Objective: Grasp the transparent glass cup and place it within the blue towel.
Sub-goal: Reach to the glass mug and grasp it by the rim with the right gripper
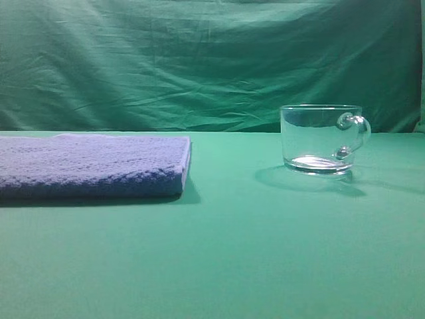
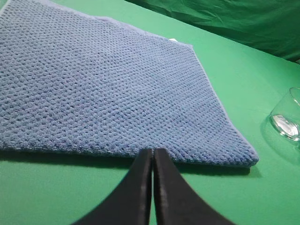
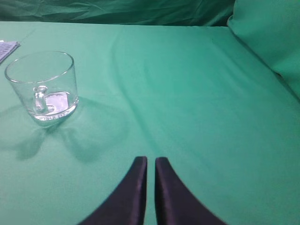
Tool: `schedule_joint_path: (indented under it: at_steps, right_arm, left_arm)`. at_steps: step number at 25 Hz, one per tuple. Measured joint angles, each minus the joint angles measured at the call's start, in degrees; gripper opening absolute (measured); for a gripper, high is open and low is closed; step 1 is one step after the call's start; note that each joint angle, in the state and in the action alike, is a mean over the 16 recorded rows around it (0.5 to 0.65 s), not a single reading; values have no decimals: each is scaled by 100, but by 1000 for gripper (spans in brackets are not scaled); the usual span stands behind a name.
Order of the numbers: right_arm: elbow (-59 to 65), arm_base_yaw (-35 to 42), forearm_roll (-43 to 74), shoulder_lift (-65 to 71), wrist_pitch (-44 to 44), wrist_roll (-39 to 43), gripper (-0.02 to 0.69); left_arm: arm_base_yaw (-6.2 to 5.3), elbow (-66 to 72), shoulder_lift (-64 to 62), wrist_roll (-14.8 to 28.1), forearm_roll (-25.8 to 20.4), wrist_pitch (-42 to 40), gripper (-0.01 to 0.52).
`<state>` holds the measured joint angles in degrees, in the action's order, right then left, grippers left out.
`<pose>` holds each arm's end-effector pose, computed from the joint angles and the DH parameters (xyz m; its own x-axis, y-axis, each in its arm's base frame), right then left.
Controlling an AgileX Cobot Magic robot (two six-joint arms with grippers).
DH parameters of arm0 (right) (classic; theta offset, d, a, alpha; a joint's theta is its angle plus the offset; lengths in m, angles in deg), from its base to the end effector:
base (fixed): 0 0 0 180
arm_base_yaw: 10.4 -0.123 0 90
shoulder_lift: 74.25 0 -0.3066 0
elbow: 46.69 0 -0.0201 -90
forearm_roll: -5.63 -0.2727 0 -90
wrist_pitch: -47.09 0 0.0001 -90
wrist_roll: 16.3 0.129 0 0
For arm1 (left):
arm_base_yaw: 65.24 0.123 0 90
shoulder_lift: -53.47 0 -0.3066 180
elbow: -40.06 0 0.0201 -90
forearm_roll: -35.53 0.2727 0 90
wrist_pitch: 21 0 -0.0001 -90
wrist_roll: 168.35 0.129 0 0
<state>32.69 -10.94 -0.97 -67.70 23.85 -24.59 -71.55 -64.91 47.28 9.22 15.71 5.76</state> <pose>0.0877 0.0067 0.1553 -0.3238 -0.0418 -0.9452 -0.0649 0.9977 -0.0219 0.0811 -0.0288 0.1810 -0.3544 -0.3053 -0.8839 0.1399 0.9173 -0.3729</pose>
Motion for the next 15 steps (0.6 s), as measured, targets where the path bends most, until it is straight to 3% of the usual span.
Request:
schedule_joint_path:
  at_steps: [15]
  right_arm:
    - [0, 0, 0, 0, 1, 0, 56]
  left_arm:
    - [0, 0, 0, 0, 0, 0, 0]
